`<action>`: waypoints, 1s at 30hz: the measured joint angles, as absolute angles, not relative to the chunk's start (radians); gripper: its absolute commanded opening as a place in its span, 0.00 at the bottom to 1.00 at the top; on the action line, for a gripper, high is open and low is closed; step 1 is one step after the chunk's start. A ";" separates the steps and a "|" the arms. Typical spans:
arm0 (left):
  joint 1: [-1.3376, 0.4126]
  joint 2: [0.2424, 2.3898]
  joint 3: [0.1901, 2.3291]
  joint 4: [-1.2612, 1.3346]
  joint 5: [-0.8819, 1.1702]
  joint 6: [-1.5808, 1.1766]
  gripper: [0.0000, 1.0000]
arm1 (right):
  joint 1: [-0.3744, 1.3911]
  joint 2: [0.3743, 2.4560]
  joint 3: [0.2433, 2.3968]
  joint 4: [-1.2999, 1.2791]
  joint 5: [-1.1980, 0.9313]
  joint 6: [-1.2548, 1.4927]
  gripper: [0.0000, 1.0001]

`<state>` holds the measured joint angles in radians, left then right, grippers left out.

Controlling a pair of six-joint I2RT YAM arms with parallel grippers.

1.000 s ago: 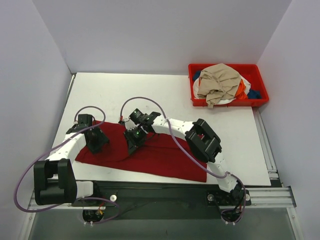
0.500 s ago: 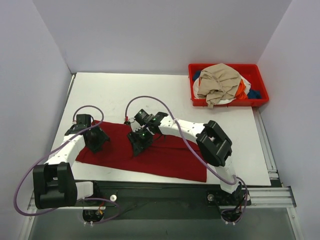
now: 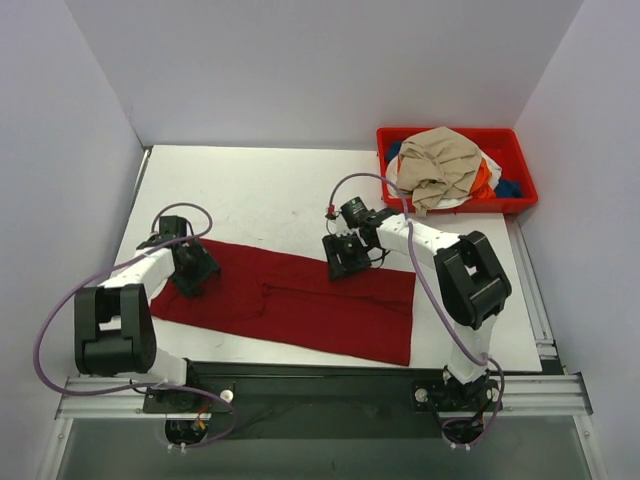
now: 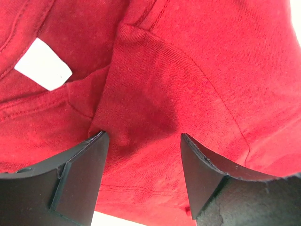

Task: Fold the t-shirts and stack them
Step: Rotate the tshirt 90 degrees

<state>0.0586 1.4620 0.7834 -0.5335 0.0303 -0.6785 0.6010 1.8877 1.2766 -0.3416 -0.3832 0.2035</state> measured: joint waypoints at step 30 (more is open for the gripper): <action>-0.155 2.146 1.647 -0.553 -0.057 -0.508 0.74 | 0.725 1.700 0.982 -0.326 -0.349 0.364 0.50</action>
